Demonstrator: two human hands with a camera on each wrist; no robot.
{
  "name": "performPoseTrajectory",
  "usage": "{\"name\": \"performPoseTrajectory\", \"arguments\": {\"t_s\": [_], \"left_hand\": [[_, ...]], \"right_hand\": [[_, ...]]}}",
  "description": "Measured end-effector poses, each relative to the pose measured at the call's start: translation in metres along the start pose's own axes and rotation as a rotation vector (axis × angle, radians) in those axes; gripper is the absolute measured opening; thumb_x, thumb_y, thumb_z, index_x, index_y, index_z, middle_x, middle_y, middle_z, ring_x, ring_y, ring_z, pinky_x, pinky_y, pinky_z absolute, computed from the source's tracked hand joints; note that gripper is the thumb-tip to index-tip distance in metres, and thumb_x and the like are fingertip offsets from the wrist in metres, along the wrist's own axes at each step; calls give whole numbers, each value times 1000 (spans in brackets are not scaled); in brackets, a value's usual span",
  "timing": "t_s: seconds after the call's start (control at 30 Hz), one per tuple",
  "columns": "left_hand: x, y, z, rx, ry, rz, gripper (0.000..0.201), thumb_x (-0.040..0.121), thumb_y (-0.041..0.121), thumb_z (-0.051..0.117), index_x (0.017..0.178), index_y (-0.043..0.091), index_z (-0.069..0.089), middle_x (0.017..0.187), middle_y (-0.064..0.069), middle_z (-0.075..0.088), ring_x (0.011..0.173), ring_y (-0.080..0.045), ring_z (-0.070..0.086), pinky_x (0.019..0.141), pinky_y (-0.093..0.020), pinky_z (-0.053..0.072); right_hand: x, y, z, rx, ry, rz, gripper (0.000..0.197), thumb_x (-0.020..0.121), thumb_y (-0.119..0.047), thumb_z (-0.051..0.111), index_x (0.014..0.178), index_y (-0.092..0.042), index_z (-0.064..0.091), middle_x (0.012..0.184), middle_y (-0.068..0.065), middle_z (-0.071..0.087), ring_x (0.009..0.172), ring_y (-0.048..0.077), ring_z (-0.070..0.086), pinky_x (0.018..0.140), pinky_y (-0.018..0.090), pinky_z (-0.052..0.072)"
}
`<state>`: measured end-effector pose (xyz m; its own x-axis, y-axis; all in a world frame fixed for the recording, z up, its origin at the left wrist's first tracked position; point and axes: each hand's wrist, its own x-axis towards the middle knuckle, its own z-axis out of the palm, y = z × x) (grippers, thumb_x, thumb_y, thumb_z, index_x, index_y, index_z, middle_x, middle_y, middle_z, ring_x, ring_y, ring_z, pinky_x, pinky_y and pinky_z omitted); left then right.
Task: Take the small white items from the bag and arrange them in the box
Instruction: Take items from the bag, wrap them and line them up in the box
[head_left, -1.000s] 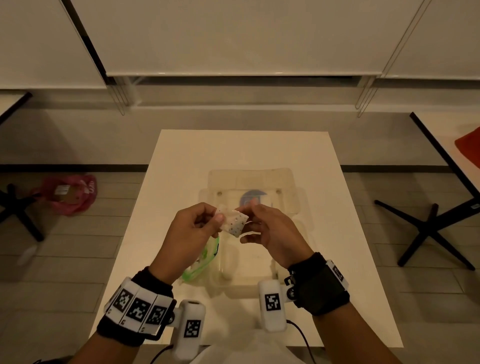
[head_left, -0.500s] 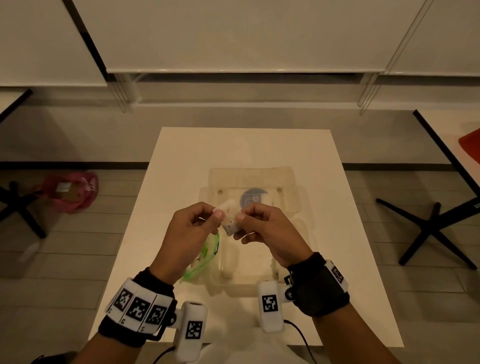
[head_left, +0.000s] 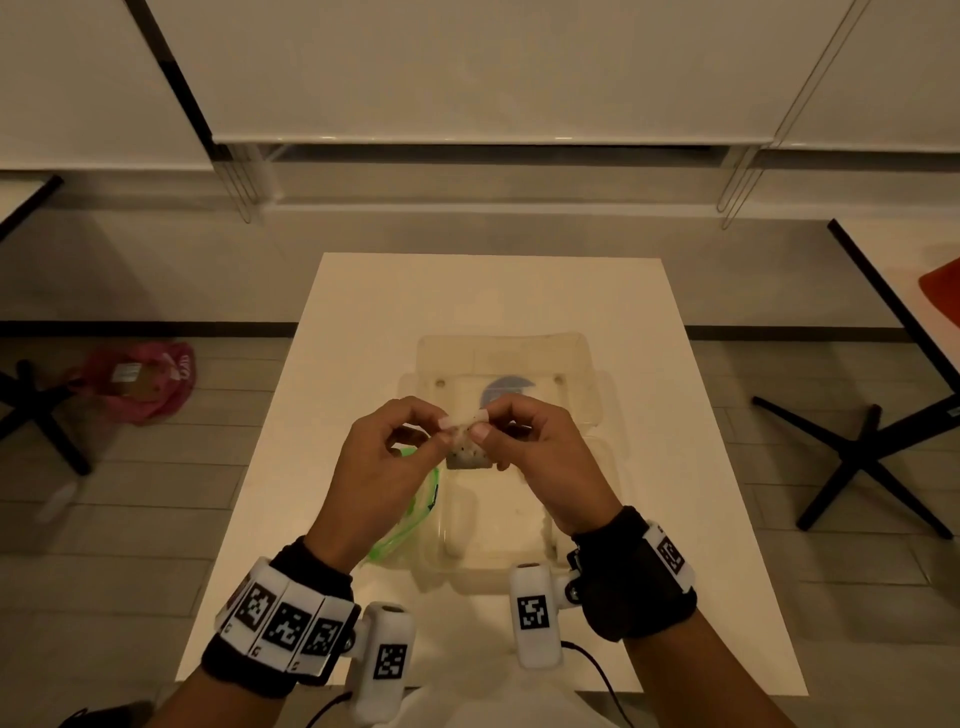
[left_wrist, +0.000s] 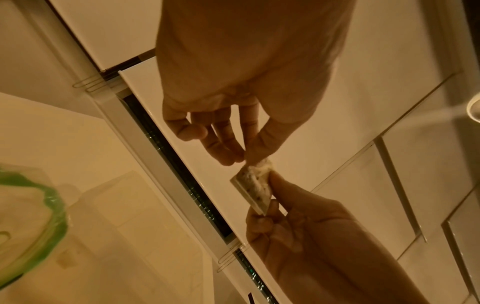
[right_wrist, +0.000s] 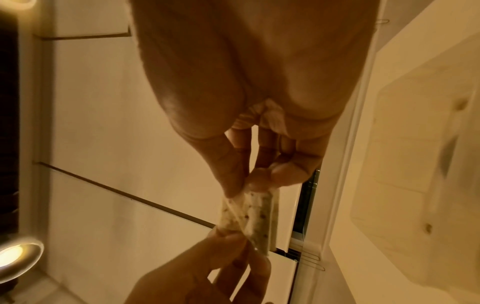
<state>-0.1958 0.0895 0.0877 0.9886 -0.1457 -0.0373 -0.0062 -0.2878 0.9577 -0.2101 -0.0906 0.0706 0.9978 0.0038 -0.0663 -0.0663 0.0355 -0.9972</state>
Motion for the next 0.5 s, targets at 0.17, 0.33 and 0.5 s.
{"name": "performPoseTrajectory", "arguments": {"t_s": [0.17, 0.33, 0.5], "left_hand": [[0, 0, -1, -48, 20, -11, 8, 90, 13, 71, 91, 21, 71, 92, 5, 71, 85, -17, 65, 76, -36, 54], [-1, -3, 3, 21, 23, 39, 12, 92, 22, 71, 81, 15, 68, 83, 0, 69, 77, -18, 64, 68, -34, 50], [-3, -2, 7, 95, -1, 91, 9, 89, 17, 72, 83, 21, 67, 89, 6, 69, 75, -5, 62, 61, -12, 40]], "right_hand": [[0, -3, -1, -16, -11, 4, 5, 92, -4, 66, 87, -2, 66, 77, 2, 61, 61, 13, 53, 65, 29, 48], [-2, -4, -1, -74, -8, 0, 2, 90, -11, 70, 92, -11, 70, 86, 9, 65, 63, 15, 57, 63, 27, 48], [-1, -3, -3, -209, 24, -72, 8, 89, -12, 70, 83, -18, 71, 82, 2, 67, 64, 14, 54, 65, 30, 47]]}}
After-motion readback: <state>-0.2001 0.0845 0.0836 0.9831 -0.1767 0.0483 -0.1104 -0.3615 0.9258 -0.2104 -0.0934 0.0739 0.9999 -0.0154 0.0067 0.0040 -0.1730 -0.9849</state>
